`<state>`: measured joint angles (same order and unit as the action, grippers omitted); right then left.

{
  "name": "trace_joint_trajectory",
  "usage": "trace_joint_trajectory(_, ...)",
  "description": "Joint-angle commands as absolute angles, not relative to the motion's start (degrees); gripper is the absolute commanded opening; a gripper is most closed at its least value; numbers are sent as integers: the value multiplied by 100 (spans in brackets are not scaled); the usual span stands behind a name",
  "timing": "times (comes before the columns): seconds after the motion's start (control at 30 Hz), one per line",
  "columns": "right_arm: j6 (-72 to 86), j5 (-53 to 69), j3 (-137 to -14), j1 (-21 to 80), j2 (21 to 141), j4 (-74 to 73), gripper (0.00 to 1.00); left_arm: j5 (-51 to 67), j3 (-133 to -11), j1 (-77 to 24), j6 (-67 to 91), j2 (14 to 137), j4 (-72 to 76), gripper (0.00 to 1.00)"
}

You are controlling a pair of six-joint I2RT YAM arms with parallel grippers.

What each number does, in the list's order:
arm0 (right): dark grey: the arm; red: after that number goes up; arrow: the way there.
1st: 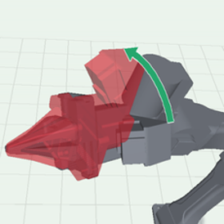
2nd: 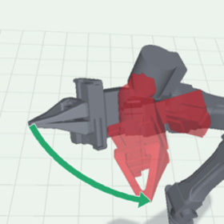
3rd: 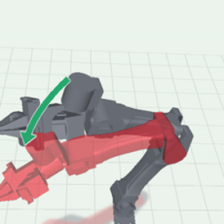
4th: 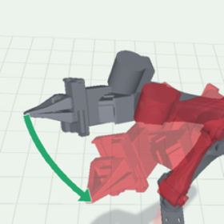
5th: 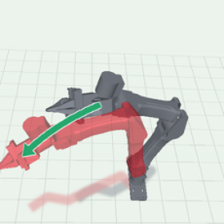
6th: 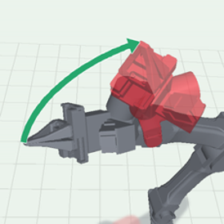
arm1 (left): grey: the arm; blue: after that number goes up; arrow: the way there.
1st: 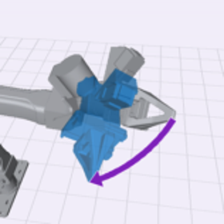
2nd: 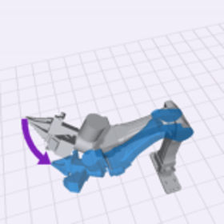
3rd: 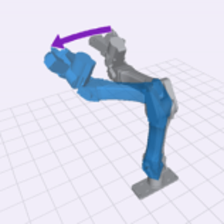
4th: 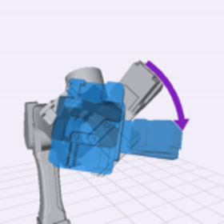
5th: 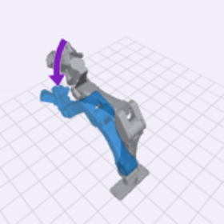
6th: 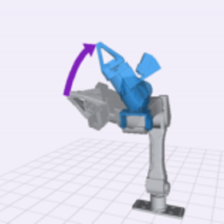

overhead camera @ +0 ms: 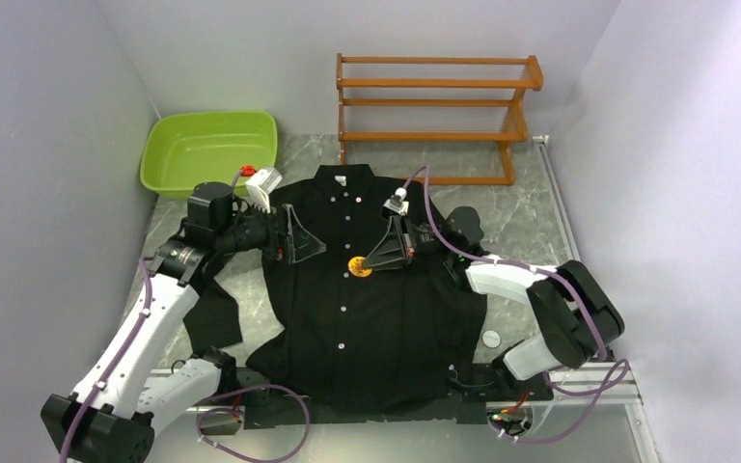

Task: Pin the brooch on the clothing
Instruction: Adjust the brooch.

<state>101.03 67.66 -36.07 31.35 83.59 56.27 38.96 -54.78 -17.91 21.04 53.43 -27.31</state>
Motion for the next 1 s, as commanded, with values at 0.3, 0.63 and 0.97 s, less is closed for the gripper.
trace_joint_trajectory(0.3,10430,6915,-3477,3136,8154,6279,0,4553,-5361,-1846,3340,5257,-1894,89)
trace_joint_trajectory(0.63,6858,6781,-4694,3130,7542,1462,0,4820,-5137,-1999,4839,5265,-1084,79)
trace_joint_trajectory(0.97,6925,6774,-4630,3129,7452,1562,0,4381,-5252,-2850,5077,5670,-1011,60)
